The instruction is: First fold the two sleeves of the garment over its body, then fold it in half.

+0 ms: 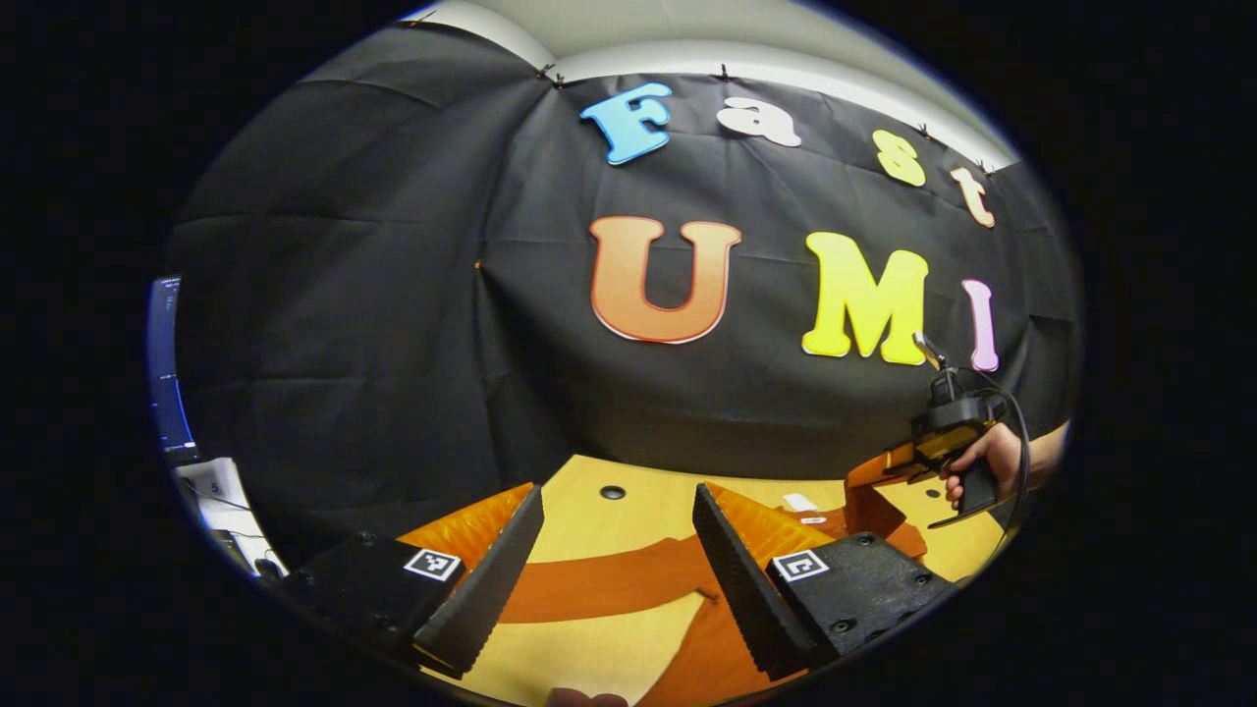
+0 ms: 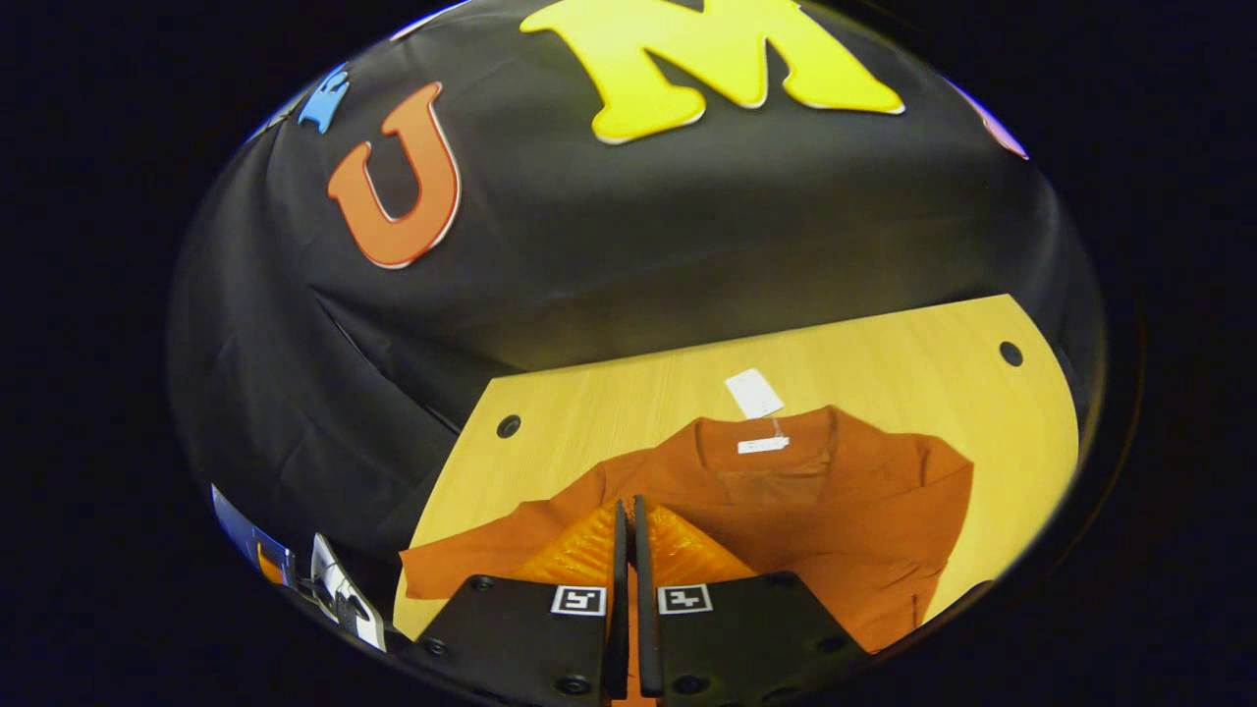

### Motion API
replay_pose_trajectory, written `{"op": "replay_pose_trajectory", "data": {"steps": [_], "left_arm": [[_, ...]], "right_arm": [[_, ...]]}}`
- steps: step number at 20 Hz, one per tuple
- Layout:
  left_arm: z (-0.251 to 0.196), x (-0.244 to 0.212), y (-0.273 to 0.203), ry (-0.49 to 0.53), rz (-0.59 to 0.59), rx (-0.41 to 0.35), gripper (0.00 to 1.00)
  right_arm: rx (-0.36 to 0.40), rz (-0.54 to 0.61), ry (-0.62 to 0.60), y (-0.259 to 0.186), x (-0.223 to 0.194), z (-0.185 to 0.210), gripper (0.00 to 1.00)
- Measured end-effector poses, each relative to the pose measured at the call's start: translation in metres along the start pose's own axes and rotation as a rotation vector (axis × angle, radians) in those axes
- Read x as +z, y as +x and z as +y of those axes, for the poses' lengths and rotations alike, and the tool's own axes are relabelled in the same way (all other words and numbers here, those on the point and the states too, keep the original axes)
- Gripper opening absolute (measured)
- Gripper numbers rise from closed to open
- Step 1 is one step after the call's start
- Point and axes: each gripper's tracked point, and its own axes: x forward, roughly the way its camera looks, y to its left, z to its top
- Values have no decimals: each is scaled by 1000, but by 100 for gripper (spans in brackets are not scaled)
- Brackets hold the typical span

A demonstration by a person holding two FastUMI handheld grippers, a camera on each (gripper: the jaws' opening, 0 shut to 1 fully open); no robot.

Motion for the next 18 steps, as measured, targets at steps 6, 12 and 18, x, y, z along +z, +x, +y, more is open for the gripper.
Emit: {"op": "replay_pose_trajectory", "data": {"steps": [6, 12, 18], "left_arm": [[54, -12, -8, -25, 43, 97, 99], [70, -27, -6, -51, 74, 96, 99], [66, -33, -1, -86, 67, 43, 98]], "right_arm": [[-30, 149, -19, 108, -65, 21, 5], [-69, 189, -61, 143, -89, 24, 5], [-31, 145, -2, 138, -75, 29, 17]]}}
